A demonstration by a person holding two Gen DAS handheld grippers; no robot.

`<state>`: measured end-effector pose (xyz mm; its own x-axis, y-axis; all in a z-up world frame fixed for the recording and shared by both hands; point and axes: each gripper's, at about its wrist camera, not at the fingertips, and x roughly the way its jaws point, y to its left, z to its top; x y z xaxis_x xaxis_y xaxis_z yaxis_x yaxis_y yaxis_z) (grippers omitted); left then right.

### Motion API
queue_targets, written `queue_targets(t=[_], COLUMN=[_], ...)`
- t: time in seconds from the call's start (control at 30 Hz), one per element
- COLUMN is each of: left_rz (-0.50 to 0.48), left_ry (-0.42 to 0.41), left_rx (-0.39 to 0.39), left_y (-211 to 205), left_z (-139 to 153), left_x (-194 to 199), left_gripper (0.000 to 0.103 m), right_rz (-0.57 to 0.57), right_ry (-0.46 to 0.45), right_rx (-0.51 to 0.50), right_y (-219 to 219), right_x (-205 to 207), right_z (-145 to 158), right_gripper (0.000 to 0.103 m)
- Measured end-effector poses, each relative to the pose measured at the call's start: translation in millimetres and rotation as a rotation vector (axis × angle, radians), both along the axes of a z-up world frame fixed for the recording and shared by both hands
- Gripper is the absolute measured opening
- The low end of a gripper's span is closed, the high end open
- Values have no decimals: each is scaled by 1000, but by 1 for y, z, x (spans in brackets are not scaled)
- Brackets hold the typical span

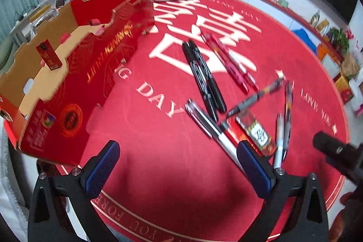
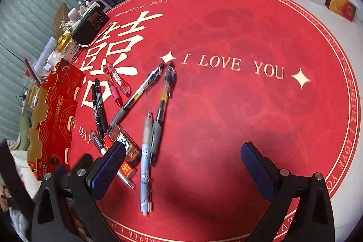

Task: Organize rigid objects
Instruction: 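Move both grippers back over the pens on the mat, then grasp the clear silver-barrel pen with the left gripper while the right gripper grasps a clear pen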

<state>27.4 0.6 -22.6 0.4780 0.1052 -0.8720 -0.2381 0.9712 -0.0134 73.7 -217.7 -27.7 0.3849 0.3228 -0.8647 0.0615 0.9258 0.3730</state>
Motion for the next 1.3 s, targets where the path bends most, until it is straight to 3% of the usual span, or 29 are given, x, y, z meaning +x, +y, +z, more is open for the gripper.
queue_targets(t=[0.27, 0.57, 0.73, 0.83, 1.03, 1.3], left_rz=[29, 31, 53, 62, 37, 9], left_ry=[27, 58, 42, 60, 110, 41], left_rx=[-56, -49, -151, -155, -14, 60], left_y=[-1, 10, 6, 3, -14, 5], left_z=[-19, -22, -15, -17, -23, -21], left_x=[7, -1, -2, 2, 2, 4], left_gripper=[103, 103, 103, 103, 103, 103], right_rz=[29, 29, 38, 28, 24, 32], right_ry=[-16, -10, -14, -27, -19, -22], right_rx=[1, -3, -4, -11, -4, -65], right_y=[5, 6, 7, 4, 3, 5], right_x=[-7, -10, -12, -12, -13, -9], right_z=[0, 0, 2, 6, 5, 2], right_gripper=[102, 102, 102, 102, 102, 102])
